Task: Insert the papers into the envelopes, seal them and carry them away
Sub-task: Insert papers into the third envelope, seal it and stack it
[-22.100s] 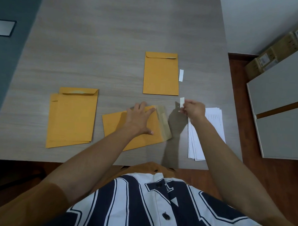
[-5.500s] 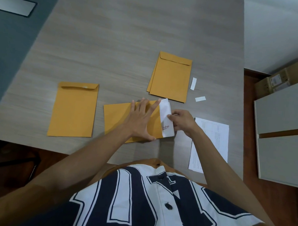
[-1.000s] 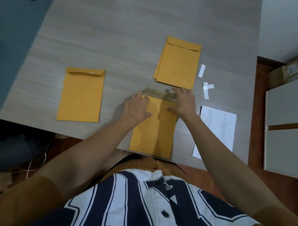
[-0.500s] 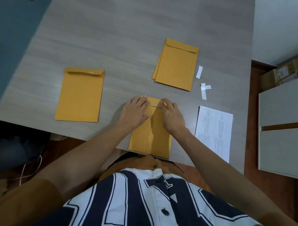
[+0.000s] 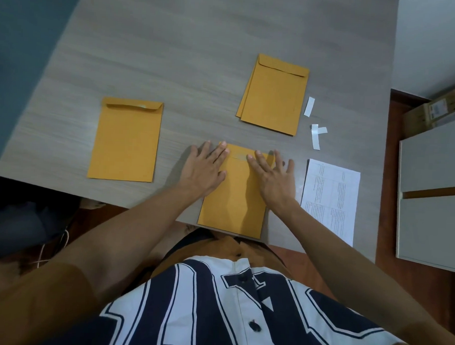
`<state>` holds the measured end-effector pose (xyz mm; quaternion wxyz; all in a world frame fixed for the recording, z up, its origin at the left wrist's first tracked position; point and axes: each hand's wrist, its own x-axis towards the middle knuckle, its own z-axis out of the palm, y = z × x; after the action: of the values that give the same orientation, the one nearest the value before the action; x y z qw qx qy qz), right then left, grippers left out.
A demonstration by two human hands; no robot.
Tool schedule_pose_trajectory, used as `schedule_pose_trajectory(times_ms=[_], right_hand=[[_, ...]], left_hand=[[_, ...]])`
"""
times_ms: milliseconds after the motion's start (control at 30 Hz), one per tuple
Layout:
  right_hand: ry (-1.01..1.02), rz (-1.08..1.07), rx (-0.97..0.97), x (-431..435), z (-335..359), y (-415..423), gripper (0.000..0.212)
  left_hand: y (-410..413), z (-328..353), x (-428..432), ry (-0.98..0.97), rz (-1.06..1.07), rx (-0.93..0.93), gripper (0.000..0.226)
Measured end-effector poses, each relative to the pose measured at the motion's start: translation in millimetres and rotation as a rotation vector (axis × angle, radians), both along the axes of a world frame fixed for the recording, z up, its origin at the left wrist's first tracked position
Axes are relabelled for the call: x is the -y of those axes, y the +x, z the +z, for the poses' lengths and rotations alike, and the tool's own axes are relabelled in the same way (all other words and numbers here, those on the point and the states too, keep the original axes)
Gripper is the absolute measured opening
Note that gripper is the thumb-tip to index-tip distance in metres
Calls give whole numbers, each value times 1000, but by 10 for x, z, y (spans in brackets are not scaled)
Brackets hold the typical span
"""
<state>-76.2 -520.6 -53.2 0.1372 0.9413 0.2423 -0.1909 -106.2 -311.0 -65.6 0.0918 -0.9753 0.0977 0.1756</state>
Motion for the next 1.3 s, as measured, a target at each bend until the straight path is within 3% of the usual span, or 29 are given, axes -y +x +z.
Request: schedule_pose_trajectory(times_ms=[167, 400, 567, 733, 1000, 1300], right_hand=[[-43, -45, 5, 285, 7, -22, 71], [-32, -64, -4, 250, 18, -29, 67], [-7, -77, -15, 200, 9, -8, 60], [-11, -71, -26, 194, 25, 3, 58], [-29, -109, -11, 193, 27, -39, 64], [-14, -179, -37, 43, 22, -70, 70]], left_hand=[[18, -35, -58, -5, -30, -17, 66], [113, 67, -38, -53, -54, -33, 65], [157, 165, 189, -99, -31, 65, 68], [147, 57, 417, -125, -203, -21, 69], [38, 3, 68, -54, -82, -24, 65], [-5, 2, 3, -136, 39, -65, 63]])
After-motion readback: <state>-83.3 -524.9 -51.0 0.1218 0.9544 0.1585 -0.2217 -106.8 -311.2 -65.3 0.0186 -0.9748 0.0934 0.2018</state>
